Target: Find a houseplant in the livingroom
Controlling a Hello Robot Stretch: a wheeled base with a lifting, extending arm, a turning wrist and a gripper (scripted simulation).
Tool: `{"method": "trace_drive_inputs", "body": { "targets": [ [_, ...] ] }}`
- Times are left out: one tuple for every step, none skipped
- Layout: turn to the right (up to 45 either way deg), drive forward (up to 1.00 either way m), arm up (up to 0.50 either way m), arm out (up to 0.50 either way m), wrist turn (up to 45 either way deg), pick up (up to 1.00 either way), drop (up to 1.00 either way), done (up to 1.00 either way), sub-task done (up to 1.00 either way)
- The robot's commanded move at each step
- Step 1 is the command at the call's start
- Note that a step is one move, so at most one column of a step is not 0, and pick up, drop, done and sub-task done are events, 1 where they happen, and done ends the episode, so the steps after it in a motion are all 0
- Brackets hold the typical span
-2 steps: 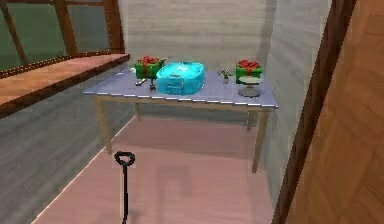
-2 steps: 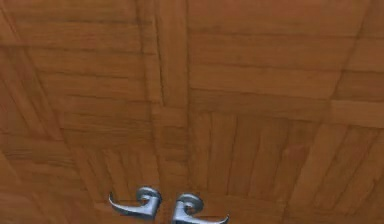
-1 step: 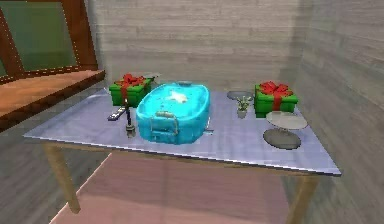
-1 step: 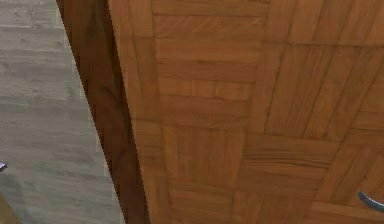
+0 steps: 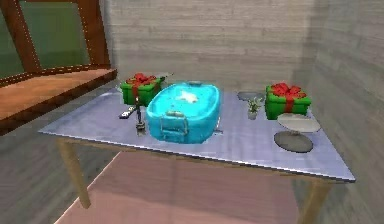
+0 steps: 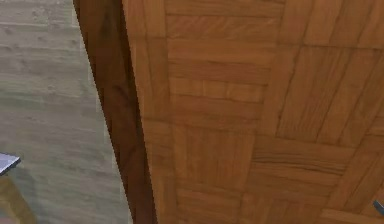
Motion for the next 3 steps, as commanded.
{"method": "trace_drive_inputs", "body": {
  "targets": [
    [0.0,0.50,0.00,0.00,0.0,0.00,0.00,0.00,0.00],
    [27.0,0.00,0.00,0.00,0.0,0.00,0.00,0.00,0.00],
    [0.0,0.00,0.00,0.00,0.0,0.00,0.00,1.00,0.00]
  ]
}}
